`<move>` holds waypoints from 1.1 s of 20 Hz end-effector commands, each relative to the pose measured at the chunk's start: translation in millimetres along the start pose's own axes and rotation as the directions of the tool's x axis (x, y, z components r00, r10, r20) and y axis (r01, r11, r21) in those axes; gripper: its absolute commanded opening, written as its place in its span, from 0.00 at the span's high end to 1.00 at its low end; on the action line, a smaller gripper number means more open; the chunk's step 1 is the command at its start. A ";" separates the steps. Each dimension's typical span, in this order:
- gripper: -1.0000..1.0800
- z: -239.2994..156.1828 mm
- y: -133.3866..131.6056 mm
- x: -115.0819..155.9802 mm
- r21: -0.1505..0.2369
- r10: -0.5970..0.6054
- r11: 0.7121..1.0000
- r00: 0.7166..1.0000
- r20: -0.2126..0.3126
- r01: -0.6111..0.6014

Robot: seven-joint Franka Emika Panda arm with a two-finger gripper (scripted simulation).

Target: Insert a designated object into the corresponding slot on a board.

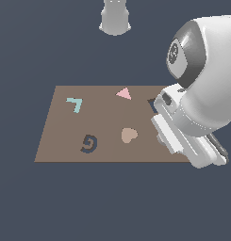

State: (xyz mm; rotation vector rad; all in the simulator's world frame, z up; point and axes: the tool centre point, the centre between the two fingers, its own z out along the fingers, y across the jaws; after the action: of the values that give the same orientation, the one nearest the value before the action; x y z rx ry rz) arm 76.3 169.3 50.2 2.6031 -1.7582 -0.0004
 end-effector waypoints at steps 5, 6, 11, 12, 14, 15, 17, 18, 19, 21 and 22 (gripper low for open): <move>0.04 3.8 -0.6 0.1 0.000 0.003 1.000 1.000 0.000 -0.003; 0.04 6.6 -0.7 0.3 0.000 0.004 1.000 1.000 0.000 -0.004; 0.04 19.9 -1.0 0.3 0.000 0.006 1.000 1.000 0.000 -0.006; 0.04 20.3 -1.0 0.2 0.000 0.006 1.000 1.000 0.000 -0.006; 1.00 20.3 -1.0 0.2 0.000 0.006 1.000 1.000 0.000 -0.006; 1.00 20.3 -1.0 0.2 0.000 0.006 1.000 1.000 0.000 -0.006; 1.00 20.3 -1.0 0.2 0.000 0.006 1.000 1.000 0.000 -0.006; 1.00 20.3 -1.0 0.2 0.000 0.006 1.000 1.000 0.000 -0.006; 1.00 20.3 -1.0 0.2 0.000 0.006 1.000 1.000 0.000 -0.006; 1.00 20.3 -1.0 0.2 0.000 0.006 1.000 1.000 0.000 -0.006; 1.00 20.3 -1.0 0.2 0.000 0.006 1.000 1.000 0.000 -0.006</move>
State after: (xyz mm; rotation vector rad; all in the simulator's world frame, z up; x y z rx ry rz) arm 77.5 169.5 30.3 2.5986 -1.7659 0.0002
